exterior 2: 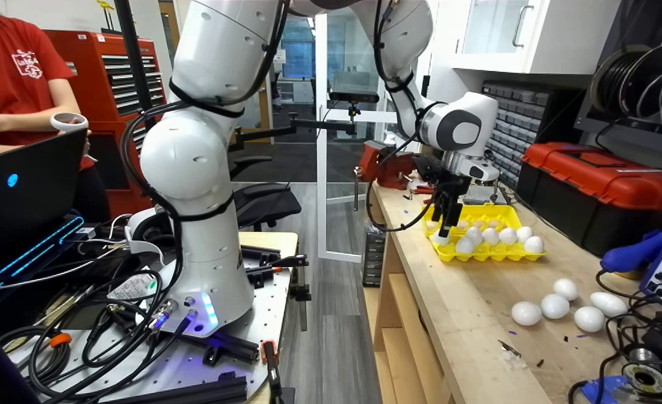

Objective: Take an egg from the tray and place it on the counter

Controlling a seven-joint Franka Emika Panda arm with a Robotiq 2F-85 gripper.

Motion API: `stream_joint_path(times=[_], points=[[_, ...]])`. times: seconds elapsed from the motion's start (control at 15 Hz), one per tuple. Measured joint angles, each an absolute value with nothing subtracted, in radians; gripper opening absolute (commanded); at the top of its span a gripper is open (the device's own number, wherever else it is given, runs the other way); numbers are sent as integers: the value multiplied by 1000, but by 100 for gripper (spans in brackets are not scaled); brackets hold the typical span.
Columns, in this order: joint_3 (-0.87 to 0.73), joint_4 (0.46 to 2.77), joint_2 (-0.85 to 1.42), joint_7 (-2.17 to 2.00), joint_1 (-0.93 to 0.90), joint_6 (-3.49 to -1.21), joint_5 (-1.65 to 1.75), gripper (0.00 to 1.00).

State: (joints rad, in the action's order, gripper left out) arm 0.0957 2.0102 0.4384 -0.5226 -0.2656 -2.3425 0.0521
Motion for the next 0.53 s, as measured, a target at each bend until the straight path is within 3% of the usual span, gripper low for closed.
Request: stream_joint_path(times=[0.27,0.33,0.53], points=[[78,1988,467,-523,-266,-2350,52,100],[76,1986,471,-523,-266,-2350,52,83],[75,1981,480,-522,-266,-2351,48,59]])
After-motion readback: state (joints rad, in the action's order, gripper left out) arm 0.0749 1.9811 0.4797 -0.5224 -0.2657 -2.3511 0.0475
